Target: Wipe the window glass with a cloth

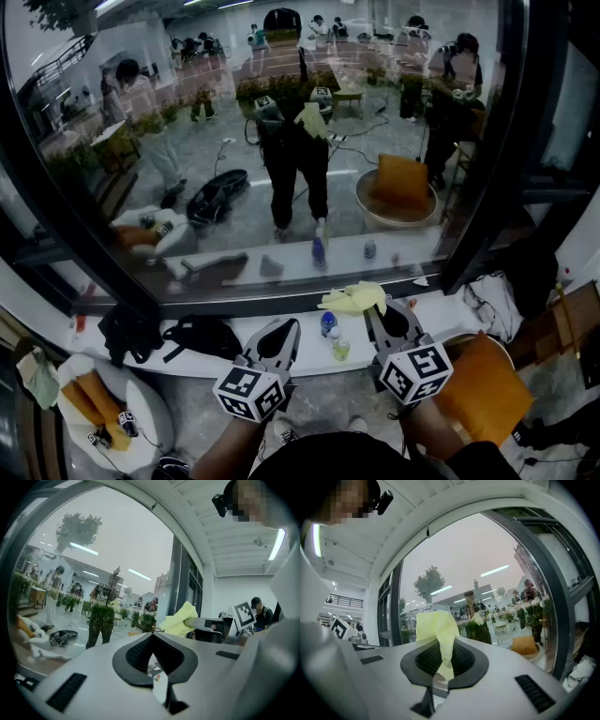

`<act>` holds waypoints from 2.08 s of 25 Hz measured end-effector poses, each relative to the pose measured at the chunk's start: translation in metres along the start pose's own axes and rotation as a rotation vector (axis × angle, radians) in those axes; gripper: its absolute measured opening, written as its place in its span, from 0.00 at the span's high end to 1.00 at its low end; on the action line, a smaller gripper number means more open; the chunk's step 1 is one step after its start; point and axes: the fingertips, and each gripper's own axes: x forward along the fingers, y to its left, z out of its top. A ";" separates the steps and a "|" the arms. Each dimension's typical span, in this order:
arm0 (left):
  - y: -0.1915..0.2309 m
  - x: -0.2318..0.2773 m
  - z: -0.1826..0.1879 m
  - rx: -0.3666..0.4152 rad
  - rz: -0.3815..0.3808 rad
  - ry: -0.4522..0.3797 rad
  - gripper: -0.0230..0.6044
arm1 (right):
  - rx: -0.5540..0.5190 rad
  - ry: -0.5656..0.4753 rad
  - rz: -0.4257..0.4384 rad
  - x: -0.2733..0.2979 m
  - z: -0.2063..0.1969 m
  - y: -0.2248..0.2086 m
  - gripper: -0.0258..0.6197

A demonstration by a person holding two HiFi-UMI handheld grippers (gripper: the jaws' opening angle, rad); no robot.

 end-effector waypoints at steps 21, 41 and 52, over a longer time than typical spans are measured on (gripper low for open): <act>0.025 -0.033 0.002 -0.002 -0.013 0.001 0.96 | -0.006 -0.002 0.001 0.018 -0.002 0.040 0.90; 0.145 -0.082 0.018 0.011 0.000 0.001 0.96 | -0.040 -0.021 0.020 0.119 -0.012 0.133 0.90; 0.178 -0.096 0.024 0.014 0.036 -0.026 0.96 | -0.101 -0.047 0.045 0.169 0.000 0.159 0.90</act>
